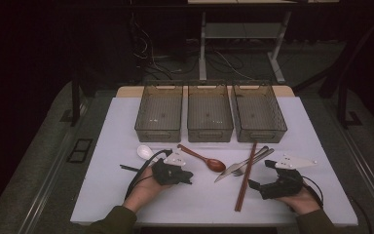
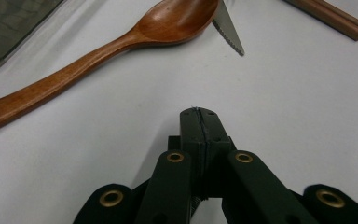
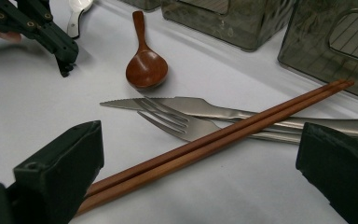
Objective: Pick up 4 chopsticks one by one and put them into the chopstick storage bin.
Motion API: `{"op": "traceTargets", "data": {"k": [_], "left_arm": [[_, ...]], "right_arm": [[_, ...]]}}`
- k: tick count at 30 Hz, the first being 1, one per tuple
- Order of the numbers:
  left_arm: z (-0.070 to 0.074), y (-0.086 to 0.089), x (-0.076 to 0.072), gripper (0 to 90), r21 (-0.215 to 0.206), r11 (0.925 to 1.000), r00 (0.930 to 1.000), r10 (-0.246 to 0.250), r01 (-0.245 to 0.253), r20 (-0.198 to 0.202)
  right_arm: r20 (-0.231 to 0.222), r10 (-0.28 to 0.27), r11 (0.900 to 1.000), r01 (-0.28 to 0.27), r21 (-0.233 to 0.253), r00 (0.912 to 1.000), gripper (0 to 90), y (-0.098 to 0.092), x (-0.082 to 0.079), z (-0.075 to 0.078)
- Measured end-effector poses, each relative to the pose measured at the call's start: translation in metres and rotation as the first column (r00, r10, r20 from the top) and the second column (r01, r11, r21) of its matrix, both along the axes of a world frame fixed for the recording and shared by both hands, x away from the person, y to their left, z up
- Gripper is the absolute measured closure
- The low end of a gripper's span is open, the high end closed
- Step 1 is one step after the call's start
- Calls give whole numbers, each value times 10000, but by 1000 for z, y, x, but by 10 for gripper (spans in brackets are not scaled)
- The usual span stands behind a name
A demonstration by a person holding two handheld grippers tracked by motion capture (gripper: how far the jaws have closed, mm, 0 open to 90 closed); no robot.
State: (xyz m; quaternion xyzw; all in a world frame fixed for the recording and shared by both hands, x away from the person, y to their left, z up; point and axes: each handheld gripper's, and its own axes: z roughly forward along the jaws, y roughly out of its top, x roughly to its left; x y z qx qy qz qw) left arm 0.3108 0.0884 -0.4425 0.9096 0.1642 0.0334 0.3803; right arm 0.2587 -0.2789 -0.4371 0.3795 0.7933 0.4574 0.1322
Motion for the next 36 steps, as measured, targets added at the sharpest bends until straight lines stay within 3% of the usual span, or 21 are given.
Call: {"op": "traceTargets", "data": {"k": [3,15,30,36], "left_arm": [[3,1,-1,891,-216,9997,10000,-73,72,-48],[-2,3,-18,891,4,9993,9984,-368,369,-422],[-5,-11,5,891,9,10000,10000,14,-14,-72],[1,-6,4,890,-380,9992,9999,77,-80,-85]], "right_arm": [[3,-7,10000,7,25,10000,7,-1,0,0],[12,-18,10000,18,34,10000,7,-1,-1,1],[8,-11,10000,11,-12,10000,7,0,0,0],[1,-7,10000,7,20,10000,7,-1,0,0]]}}
